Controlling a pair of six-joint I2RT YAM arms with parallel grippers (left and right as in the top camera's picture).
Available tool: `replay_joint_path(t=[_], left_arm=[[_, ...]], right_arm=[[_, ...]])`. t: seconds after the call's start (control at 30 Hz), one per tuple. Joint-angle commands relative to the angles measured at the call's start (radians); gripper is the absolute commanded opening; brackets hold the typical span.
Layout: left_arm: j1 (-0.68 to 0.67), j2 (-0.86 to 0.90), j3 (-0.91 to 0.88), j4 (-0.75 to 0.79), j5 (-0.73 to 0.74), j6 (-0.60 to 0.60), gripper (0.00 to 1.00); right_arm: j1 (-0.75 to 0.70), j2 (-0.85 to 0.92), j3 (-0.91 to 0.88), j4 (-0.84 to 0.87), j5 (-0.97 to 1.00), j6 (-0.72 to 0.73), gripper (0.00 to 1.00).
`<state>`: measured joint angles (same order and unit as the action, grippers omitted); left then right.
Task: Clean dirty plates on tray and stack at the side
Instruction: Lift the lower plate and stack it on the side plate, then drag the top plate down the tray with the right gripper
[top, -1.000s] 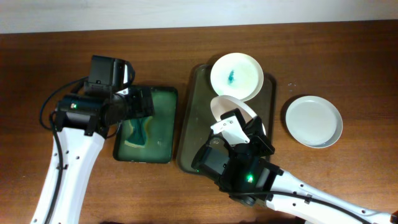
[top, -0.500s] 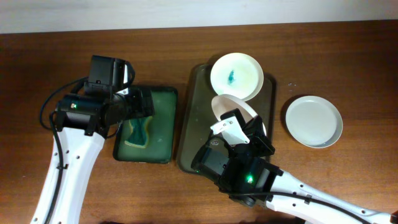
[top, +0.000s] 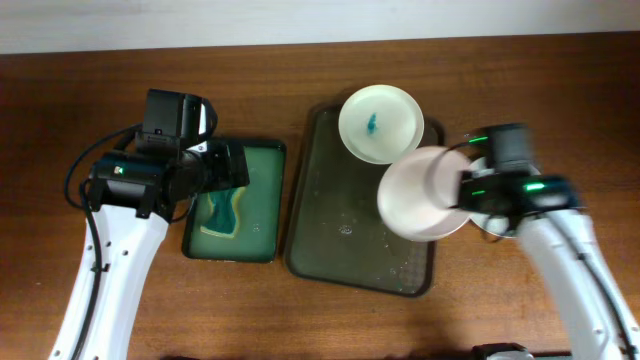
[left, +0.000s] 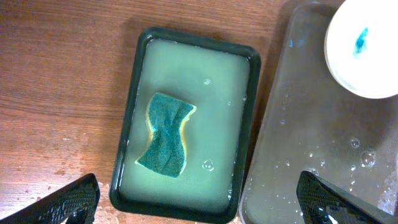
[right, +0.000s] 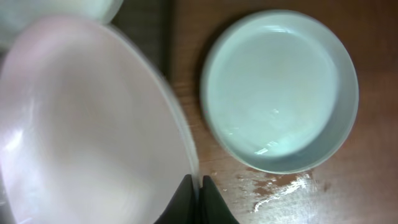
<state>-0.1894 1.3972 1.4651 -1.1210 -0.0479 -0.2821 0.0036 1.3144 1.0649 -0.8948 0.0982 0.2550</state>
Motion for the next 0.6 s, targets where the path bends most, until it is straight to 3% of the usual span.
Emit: replay_joint_path(t=[0.0,0.03,0.1,0.13,0.17,0.27,0.37,0.4,0.47,0.57], left_arm=[[0.005,-0.001,0.01,-0.002,0.007,0.01,0.99],[0.005,-0.001,0.01,-0.002,0.007,0.01,1.0],[0.005,-0.001,0.01,-0.002,0.007,0.01,0.99],[0.005,-0.001,0.01,-0.002,0.007,0.01,0.99],[0.005,-0.001,0.01,-0.002,0.007,0.01,0.99],[0.005,-0.001,0.01,-0.002,0.007,0.01,0.99],[0.005,-0.001,0.01,-0.002,0.007,0.01,1.0],[0.005,-0.001,0.01,-0.002,0.007,0.01,1.0],[0.005,-0.001,0.01,-0.002,0.007,0.01,1.0],[0.005,-0.001,0.01,-0.002,0.007,0.01,0.99]], right_arm=[[-0.379,0.048,0.023,0.034,-0.226,-0.011,0.04],[-0.529,0.112,0.023,0.069,-0.226,-0.001,0.04],[-0.661,0.229,0.023,0.086,-0.24,0.121,0.04],[-0.694,0.29,0.023,0.106,-0.335,0.097,0.48],[-0.695,0.315,0.023,0.097,-0.431,0.039,0.61],[-0.561,0.214,0.085,0.015,-0.507,-0.025,0.61],[-0.271,0.088,0.21,-0.038,-0.488,-0.159,0.58],[-0.119,0.094,0.283,-0.029,-0.357,-0.159,0.58],[0.013,0.156,0.312,0.08,-0.187,-0.158,0.58],[0.023,0.383,0.312,0.347,-0.162,-0.158,0.58]])
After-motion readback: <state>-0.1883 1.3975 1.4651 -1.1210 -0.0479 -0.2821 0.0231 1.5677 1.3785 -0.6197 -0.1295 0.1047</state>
